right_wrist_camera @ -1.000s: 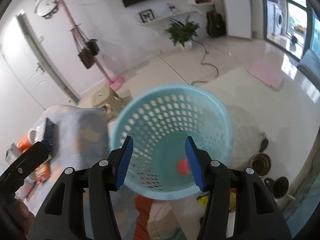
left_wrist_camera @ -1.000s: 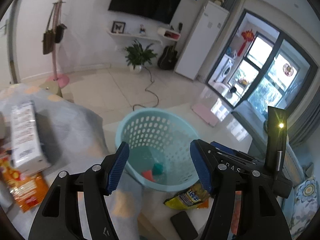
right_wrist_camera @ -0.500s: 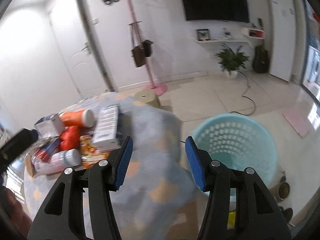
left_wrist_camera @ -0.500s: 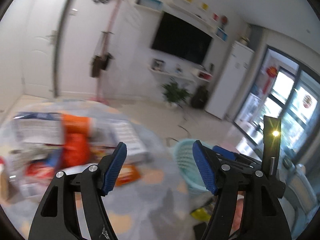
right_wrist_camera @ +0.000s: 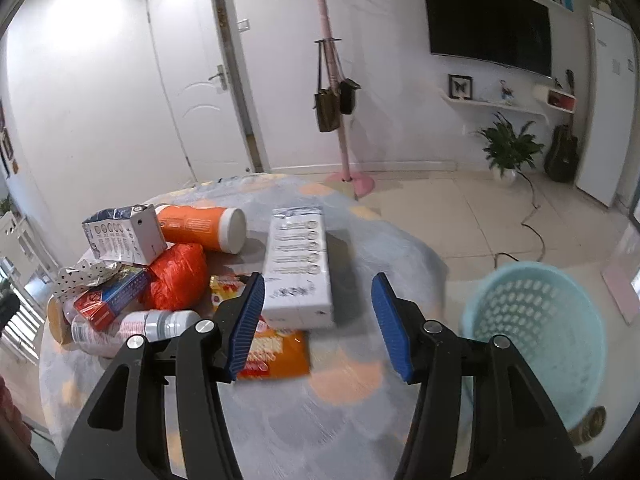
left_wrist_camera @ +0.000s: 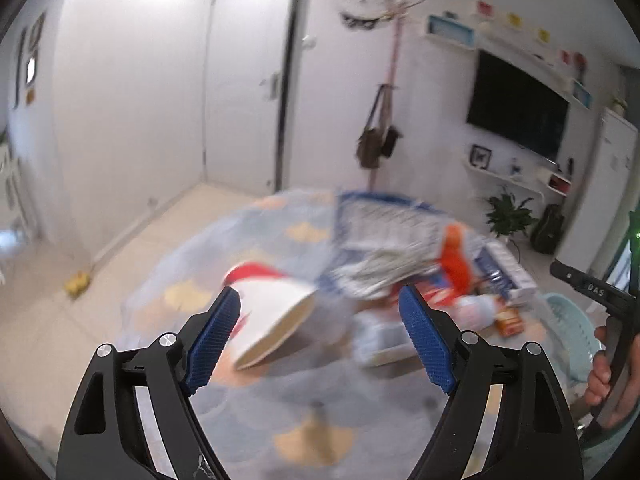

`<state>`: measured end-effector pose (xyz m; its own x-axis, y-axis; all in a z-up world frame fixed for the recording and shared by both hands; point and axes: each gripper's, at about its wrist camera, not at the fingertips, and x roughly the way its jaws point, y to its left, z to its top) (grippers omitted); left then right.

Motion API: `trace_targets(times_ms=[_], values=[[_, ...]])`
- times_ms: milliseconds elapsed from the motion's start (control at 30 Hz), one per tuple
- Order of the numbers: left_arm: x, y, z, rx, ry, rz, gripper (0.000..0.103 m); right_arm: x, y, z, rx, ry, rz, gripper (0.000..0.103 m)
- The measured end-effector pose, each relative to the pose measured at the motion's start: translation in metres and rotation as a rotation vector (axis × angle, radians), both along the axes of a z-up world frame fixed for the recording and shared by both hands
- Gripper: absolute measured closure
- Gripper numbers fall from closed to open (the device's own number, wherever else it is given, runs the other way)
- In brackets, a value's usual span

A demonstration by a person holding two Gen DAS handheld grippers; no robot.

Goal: Collect trash
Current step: 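Grasp the white paper cup with the left tool while the right tool grasps the milk carton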

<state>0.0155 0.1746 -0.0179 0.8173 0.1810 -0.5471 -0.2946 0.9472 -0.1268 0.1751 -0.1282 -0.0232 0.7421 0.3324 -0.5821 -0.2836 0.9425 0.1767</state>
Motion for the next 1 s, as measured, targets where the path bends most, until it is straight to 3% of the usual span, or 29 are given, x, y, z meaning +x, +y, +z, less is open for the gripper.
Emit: trace_targets(times_ms=[100, 300, 600, 667, 800, 900, 1000], values=[[0.008, 0.017, -0.014, -0.021, 0.06, 0.013, 0.023, 0.009, 0.014, -0.007, -0.01, 0.012, 0.018, 0.048], [0.028, 0.027, -0.048, 0.044, 0.181, 0.047, 0.023, 0.02, 0.029, -0.01, -0.058, 0.019, 0.028, 0.045], [0.046, 0.045, -0.059, 0.069, 0.223, 0.087, 0.027, 0.041, 0.042, -0.011, -0.069, 0.059, 0.058, 0.038], [0.046, 0.045, -0.06, 0.061, 0.223, 0.087, 0.032, 0.046, 0.044, -0.012, -0.065, 0.069, 0.065, 0.036], [0.04, 0.05, -0.062, 0.017, 0.213, 0.081, 0.052, 0.061, 0.046, -0.018, -0.049, 0.118, 0.084, 0.034], [0.036, 0.058, -0.063, -0.035, 0.187, 0.075, 0.072, 0.07, 0.049, -0.023, -0.068, 0.146, 0.082, 0.033], [0.033, 0.062, -0.064, -0.075, 0.166, 0.079, 0.073, 0.083, 0.051, -0.028, -0.082, 0.178, 0.072, 0.033]])
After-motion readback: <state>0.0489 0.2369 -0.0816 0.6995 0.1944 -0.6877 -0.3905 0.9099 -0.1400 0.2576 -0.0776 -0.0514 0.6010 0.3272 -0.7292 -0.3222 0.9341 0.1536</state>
